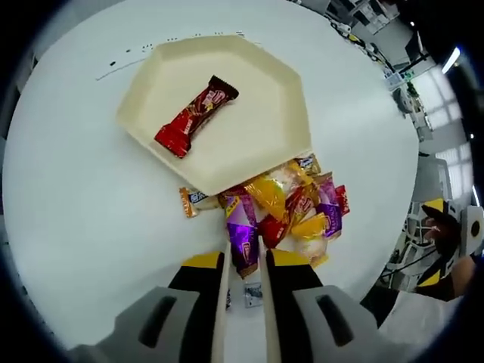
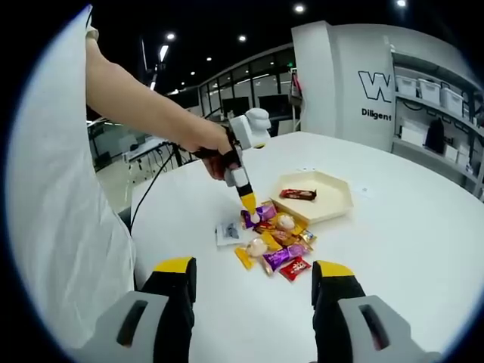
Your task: Place the target food into the container with the food tongs after gripping and lifting it, then release it inside without dropping or visibly crushing the food.
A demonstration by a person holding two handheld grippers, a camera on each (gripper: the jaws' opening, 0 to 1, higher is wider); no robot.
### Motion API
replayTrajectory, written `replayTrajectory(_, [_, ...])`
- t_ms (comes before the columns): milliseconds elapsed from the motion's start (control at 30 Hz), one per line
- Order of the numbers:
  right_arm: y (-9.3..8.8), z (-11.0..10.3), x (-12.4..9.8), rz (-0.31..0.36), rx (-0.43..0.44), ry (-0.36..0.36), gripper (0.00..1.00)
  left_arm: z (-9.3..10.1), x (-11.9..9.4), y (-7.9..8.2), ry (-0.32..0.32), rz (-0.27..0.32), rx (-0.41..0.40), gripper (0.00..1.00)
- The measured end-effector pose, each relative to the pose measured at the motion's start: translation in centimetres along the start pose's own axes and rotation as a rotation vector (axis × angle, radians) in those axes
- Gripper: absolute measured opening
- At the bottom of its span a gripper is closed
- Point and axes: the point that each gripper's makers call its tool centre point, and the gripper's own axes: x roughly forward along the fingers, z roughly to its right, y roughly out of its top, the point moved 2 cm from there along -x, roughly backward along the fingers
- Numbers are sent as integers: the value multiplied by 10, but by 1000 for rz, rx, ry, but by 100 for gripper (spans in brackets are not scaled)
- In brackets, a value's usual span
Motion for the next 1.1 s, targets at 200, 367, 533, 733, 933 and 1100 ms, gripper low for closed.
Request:
replayTrajectory(200, [1,-1,1,2,-2,1,59,-3,-7,-1,-6,-3,21,20])
replayTrajectory(367, [2,-2,2,6,-3,5,59,-8,-16,-5,-10,-9,43,19])
replayTrajectory(533, [3,-5,3,7,-6,9,59,-9,-16,-3,-3,12,65,19])
replayTrajectory(733, [2,-4,1,5,-5,5,59,-5,-12,4,-34,35,-35,21])
replayTrajectory(933, [-1,-3,-2,-1,-2,-1,59,-3,-7,8,-43,39,-85,23])
replayTrajectory(1100, [-2,0,-3,-2,1,-4,59,-2,-3,10,-47,40,-96,25])
